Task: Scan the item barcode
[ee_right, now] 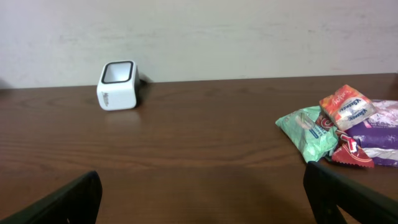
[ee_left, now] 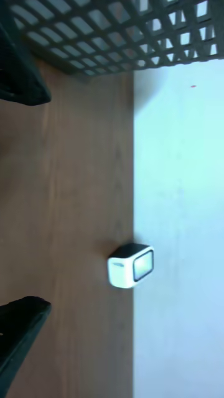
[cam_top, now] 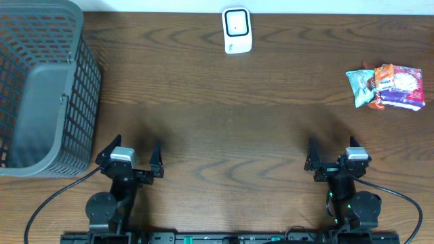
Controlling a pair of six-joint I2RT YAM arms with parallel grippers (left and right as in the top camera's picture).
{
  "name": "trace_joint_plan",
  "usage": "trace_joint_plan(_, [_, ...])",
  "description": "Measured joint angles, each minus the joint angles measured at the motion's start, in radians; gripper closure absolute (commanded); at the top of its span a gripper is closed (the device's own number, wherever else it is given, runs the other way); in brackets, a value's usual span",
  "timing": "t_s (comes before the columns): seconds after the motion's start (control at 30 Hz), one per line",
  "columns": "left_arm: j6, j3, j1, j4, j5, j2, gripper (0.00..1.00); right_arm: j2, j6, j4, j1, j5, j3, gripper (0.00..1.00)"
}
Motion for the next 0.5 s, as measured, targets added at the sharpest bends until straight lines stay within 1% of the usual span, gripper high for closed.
trace_joint_plan(0.33, [-0.029, -0.069, 0.0, 0.197, 0.0, 0.0, 0.02, 0.0, 0.0, 0.0, 0.0, 0.0, 0.0, 0.01])
trace_joint_plan(0.5, [-0.047, -0.075, 0.0, 0.214, 0.0, 0.0, 0.02, 0.0, 0.0, 0.0, 0.0, 0.0, 0.0, 0.01])
